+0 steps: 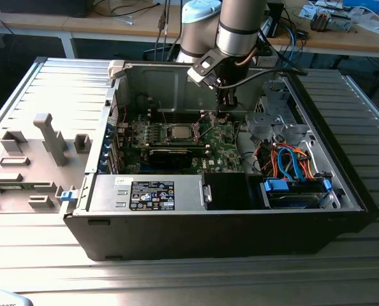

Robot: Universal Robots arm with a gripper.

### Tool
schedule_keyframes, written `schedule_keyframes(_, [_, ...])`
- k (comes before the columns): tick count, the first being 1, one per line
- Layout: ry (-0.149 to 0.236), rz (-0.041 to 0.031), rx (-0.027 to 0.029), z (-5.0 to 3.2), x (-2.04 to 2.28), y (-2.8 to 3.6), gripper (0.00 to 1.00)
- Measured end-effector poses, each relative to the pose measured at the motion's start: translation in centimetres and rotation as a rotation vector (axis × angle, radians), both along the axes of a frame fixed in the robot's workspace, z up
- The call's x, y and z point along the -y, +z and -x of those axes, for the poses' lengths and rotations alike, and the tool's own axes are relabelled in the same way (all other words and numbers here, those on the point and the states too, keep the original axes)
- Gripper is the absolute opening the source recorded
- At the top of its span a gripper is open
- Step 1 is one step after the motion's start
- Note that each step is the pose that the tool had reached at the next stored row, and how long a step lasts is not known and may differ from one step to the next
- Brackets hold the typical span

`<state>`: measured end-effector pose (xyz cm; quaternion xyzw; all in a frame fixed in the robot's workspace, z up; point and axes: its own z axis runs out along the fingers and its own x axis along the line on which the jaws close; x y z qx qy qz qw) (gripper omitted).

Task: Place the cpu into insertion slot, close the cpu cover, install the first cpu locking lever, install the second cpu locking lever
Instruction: 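Close the cpu cover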

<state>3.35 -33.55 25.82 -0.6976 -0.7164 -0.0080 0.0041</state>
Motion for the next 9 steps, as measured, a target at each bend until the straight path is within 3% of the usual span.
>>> schedule_keyframes(9, [0.002, 0.0000, 0.0000, -0.01, 0.00, -0.16, 0.11])
